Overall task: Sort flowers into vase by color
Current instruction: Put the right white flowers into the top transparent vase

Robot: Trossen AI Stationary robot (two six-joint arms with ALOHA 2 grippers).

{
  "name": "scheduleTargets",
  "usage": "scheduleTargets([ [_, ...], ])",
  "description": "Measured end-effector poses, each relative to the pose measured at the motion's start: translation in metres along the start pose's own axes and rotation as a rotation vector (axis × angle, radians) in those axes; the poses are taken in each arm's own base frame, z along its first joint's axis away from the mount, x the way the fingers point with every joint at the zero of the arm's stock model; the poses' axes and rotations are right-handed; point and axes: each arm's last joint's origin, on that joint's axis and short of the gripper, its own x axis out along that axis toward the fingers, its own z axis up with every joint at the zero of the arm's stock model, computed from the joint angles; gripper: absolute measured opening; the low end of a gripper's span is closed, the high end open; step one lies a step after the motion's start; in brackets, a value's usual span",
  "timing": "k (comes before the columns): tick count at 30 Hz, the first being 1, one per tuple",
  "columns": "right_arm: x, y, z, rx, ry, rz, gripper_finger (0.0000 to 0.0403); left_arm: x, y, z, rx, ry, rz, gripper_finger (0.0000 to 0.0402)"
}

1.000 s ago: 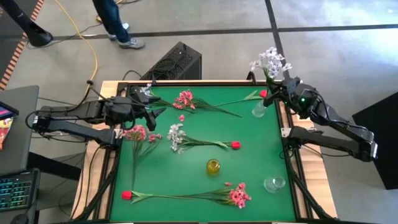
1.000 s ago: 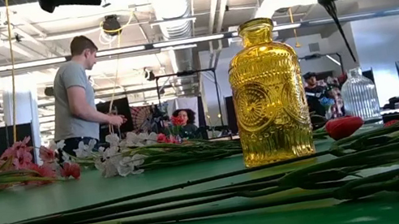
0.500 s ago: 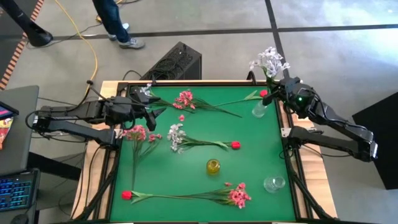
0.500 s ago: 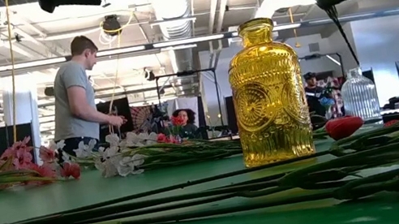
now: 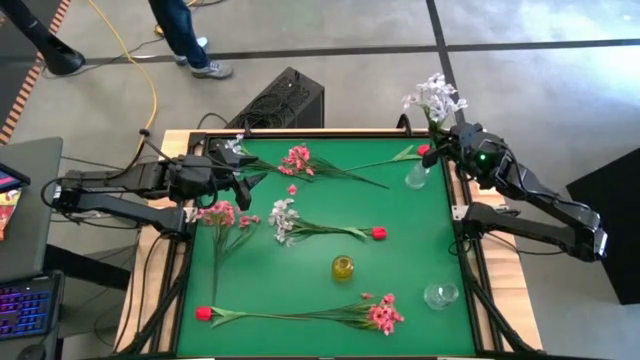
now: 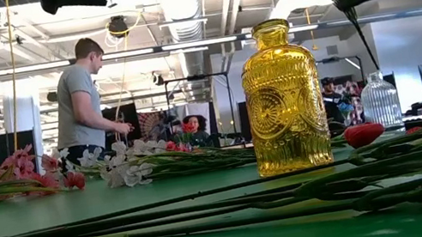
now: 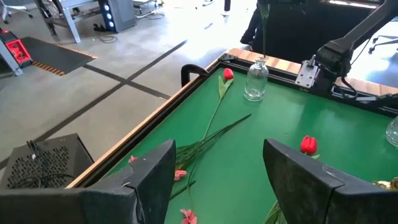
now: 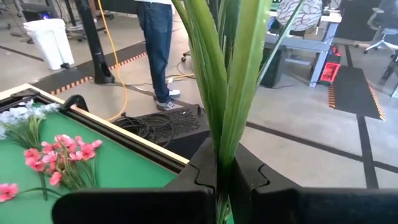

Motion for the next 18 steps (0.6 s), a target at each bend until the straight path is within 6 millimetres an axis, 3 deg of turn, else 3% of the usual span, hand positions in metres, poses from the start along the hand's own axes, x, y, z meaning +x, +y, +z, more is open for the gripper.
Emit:
scheduleTargets([
  [18,0.019,0.007,-0.014,-0.063,0.149,-0.027,0.0040,0.000,0.000,-0.002,0.009,0.016,0.003,0.0232],
])
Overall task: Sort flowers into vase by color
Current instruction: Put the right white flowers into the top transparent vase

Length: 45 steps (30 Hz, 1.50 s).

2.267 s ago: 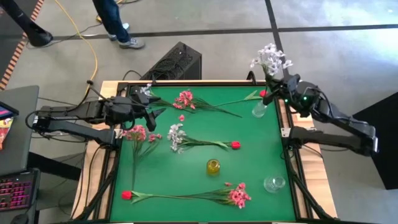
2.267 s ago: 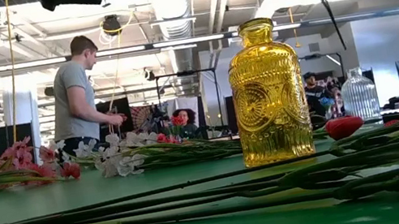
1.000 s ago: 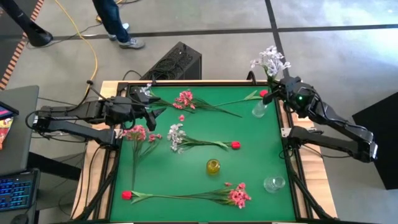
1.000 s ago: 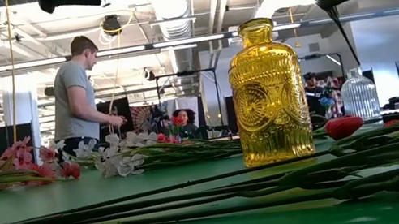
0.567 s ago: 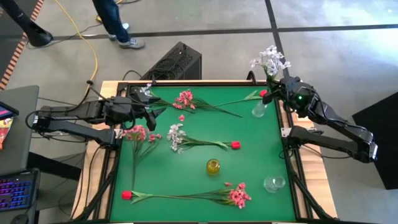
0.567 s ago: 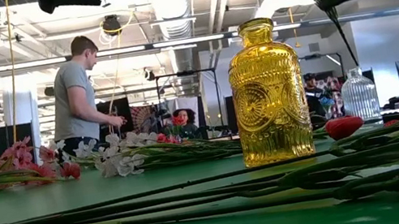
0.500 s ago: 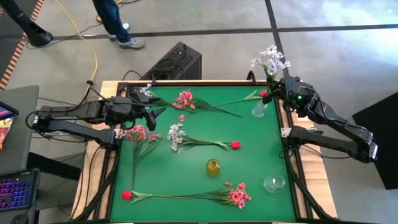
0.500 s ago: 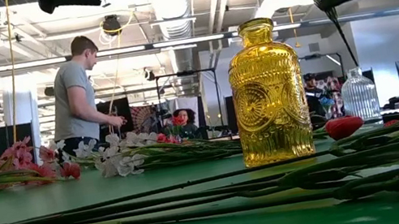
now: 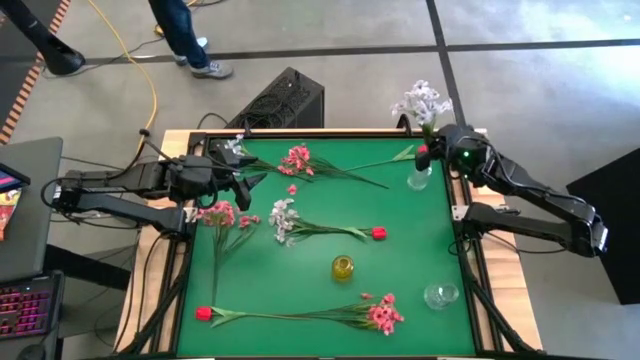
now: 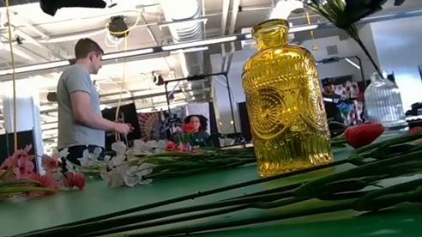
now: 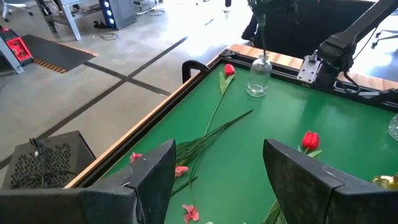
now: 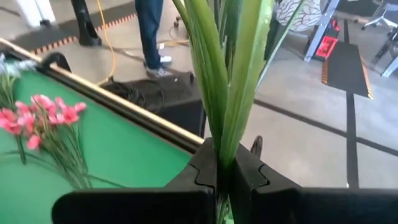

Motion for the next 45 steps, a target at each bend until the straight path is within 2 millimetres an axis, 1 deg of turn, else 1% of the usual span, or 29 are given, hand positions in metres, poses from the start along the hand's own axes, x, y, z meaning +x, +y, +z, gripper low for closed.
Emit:
scheduleTargets([
  [3,0.000,0.000,-0.003,-0.015,0.027,-0.001,0.0041,0.000,0.000,0.000,0.000,0.000,0.000,0.0232],
  [8,0.000,0.000,-0.003,-0.018,0.026,-0.001,0.0048,0.000,0.000,0.000,0.001,0.002,0.001,0.0232],
  [20,-0.001,-0.001,-0.006,-0.039,0.054,0.000,0.0051,0.000,0.000,-0.001,0.004,0.007,0.002,0.0232],
  [24,-0.001,0.000,-0.008,-0.060,0.080,0.034,0.0052,0.000,0.000,-0.001,0.005,0.006,0.002,0.0232],
  [27,-0.001,0.000,-0.009,-0.085,0.088,0.050,0.0060,0.000,0.000,-0.001,0.007,0.006,0.002,0.0232],
  [30,-0.001,0.001,-0.009,-0.085,0.088,0.062,0.0080,0.000,0.000,-0.001,0.010,0.006,0.002,0.0232],
  [32,-0.001,0.001,-0.009,-0.086,0.090,0.075,0.0100,0.000,0.000,-0.001,0.014,0.006,0.003,0.0232],
  [37,-0.003,0.000,-0.011,-0.098,0.124,0.082,0.0171,0.000,0.000,-0.001,0.014,0.006,0.004,0.0232],
  [41,-0.011,-0.003,-0.008,-0.126,0.191,0.076,0.0228,0.000,0.000,-0.001,0.015,0.005,0.004,0.0232],
  [43,-0.015,-0.005,-0.006,-0.136,0.225,0.071,0.0247,0.000,0.000,-0.001,0.015,0.005,0.005,0.0232],
  [45,-0.020,-0.007,-0.004,-0.149,0.255,0.073,0.0257,0.000,0.000,-0.001,0.017,0.005,0.005,0.0232],
])
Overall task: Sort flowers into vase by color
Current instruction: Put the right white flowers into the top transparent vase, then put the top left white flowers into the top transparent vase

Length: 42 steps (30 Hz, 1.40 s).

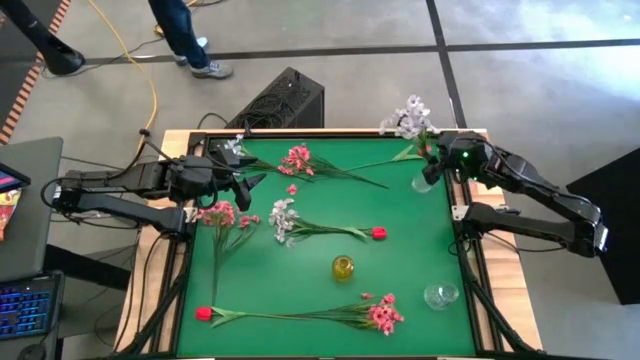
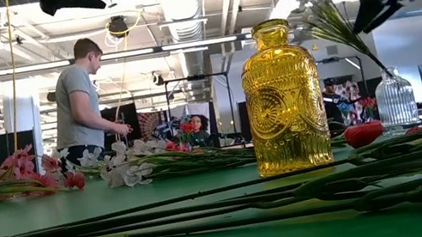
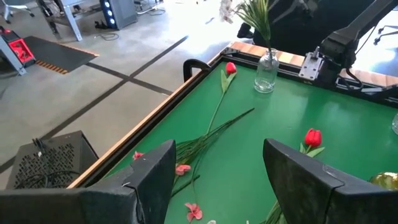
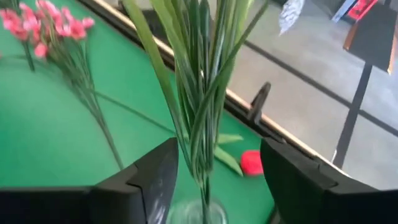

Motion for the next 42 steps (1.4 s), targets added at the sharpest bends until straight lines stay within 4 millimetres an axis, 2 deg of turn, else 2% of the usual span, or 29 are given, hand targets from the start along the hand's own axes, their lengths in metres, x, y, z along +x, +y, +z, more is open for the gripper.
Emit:
scheduleTargets([
  [8,-0.023,-0.008,0.002,0.016,0.116,0.013,0.0260,0.000,0.000,0.000,0.015,-0.001,0.001,0.0232],
  [17,-0.050,-0.013,0.005,0.139,0.294,0.147,0.0260,0.000,0.000,0.000,0.015,0.000,-0.006,0.0232],
  [25,-0.045,-0.002,0.008,0.236,0.472,0.346,0.0260,0.000,0.000,0.000,0.049,0.000,-0.008,0.0232],
  [29,-0.040,0.001,0.013,0.208,0.433,0.283,0.0260,0.000,0.000,0.000,0.057,0.000,-0.008,0.0232],
  [33,-0.037,0.001,0.023,0.171,0.276,0.153,0.0260,0.000,0.000,0.000,0.058,0.000,-0.008,0.0232],
  [37,-0.032,0.004,0.036,0.094,0.150,0.174,0.0260,0.000,0.000,0.000,0.078,0.000,-0.008,0.0232],
  [42,-0.023,0.005,0.039,-0.019,0.161,0.160,0.0260,0.000,0.000,0.000,0.068,0.000,-0.008,0.0232],
])
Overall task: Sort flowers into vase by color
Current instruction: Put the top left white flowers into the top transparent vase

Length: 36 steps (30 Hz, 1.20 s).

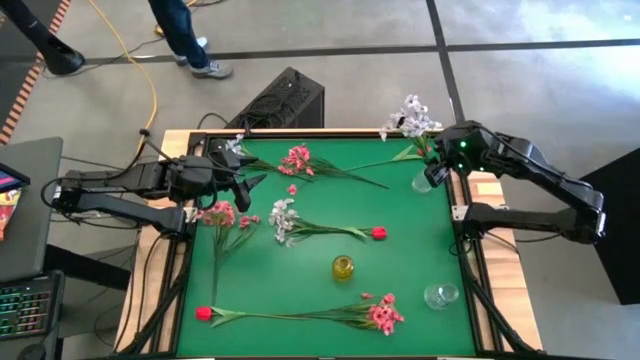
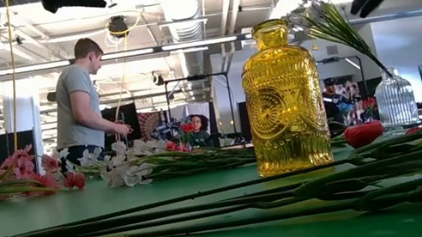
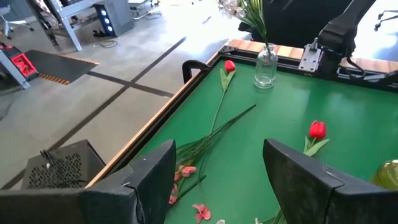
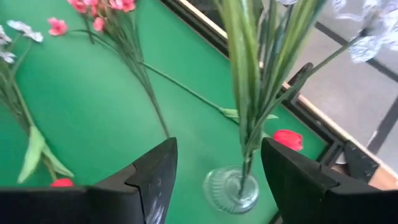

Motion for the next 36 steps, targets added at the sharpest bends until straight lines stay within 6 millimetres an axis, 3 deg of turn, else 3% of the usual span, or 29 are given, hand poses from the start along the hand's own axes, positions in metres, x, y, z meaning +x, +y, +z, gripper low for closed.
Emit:
scheduleTargets([
  [4,0.002,-0.002,-0.001,0.037,0.025,-0.018,0.0260,0.000,0.000,0.000,-0.001,0.001,-0.007,0.0232],
  [9,-0.007,-0.001,-0.019,0.105,0.148,-0.019,0.0260,0.000,0.000,0.000,-0.016,0.001,-0.008,0.0232],
  [14,-0.015,0.008,-0.025,0.183,0.076,0.109,0.0252,0.000,0.000,0.000,-0.031,0.002,-0.008,0.0232],
  [18,-0.012,0.014,-0.044,0.234,0.025,0.226,0.0220,0.000,0.000,0.000,-0.040,0.002,-0.008,0.0232],
  [22,-0.004,0.017,-0.058,0.341,-0.069,0.303,0.0161,0.000,0.000,0.000,-0.047,0.002,-0.009,0.0232],
  [28,-0.008,0.005,-0.055,0.487,-0.222,0.137,0.0026,0.000,0.000,0.000,-0.043,-0.002,-0.005,0.0232],
  [36,0.003,-0.014,-0.048,0.631,-0.230,-0.220,0.0017,0.010,-0.006,0.000,-0.025,0.009,-0.005,0.0232],
])
